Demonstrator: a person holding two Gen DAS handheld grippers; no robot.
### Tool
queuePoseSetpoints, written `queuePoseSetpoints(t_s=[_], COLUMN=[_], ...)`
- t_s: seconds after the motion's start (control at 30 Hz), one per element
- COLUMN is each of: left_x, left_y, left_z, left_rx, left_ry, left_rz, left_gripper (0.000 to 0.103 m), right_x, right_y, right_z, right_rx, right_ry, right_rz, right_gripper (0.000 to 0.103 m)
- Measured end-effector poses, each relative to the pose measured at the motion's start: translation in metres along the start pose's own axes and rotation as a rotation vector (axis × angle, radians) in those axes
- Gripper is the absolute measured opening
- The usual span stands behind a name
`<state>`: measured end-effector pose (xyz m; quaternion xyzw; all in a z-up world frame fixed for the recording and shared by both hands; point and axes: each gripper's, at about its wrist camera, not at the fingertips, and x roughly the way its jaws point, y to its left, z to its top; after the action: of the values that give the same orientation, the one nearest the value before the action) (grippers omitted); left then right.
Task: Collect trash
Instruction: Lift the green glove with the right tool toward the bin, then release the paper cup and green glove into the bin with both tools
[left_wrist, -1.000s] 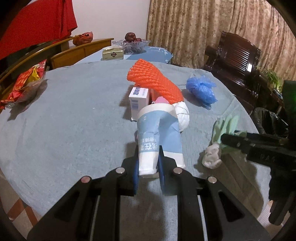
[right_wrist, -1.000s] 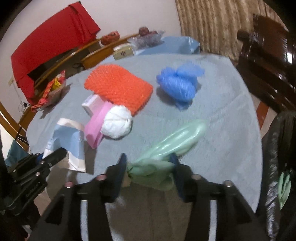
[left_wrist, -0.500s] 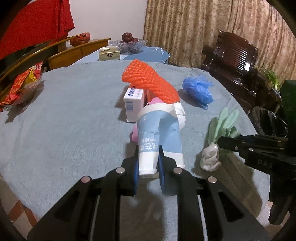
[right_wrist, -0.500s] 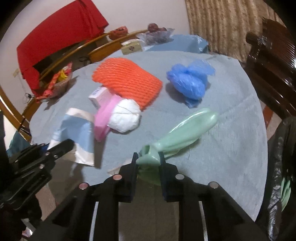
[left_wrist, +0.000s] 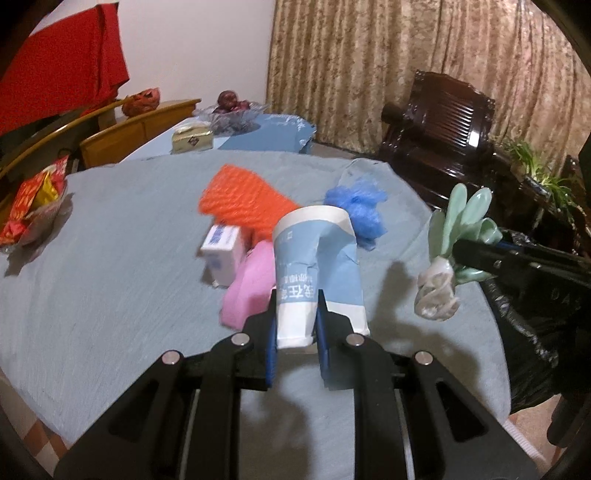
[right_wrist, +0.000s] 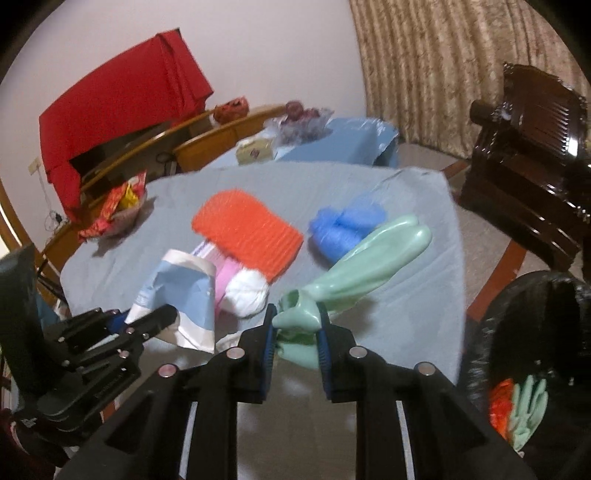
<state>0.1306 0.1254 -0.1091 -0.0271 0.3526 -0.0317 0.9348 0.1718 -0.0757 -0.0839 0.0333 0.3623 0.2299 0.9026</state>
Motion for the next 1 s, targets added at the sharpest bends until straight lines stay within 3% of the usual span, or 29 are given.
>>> queuePoseSetpoints(t_s=[0.5,1.0], left_x=[0.002,0.021], left_y=[-0.106,-0.22], left_z=[0.031,0.037], left_rx=[0.115,0.248], left_ry=[-0.058,-0.061], left_rz=[-0.164,-0.308], left_gripper=[0.016,0.016], right_x=[-0.082,-0.137], right_y=[-0.081,-0.165], right_z=[-0.003,-0.027], right_rx=[0.088,0.168], right_ry=[-0.103,-0.127], right_rz=[-0.167,-0.332], right_gripper=[0.021,0.021])
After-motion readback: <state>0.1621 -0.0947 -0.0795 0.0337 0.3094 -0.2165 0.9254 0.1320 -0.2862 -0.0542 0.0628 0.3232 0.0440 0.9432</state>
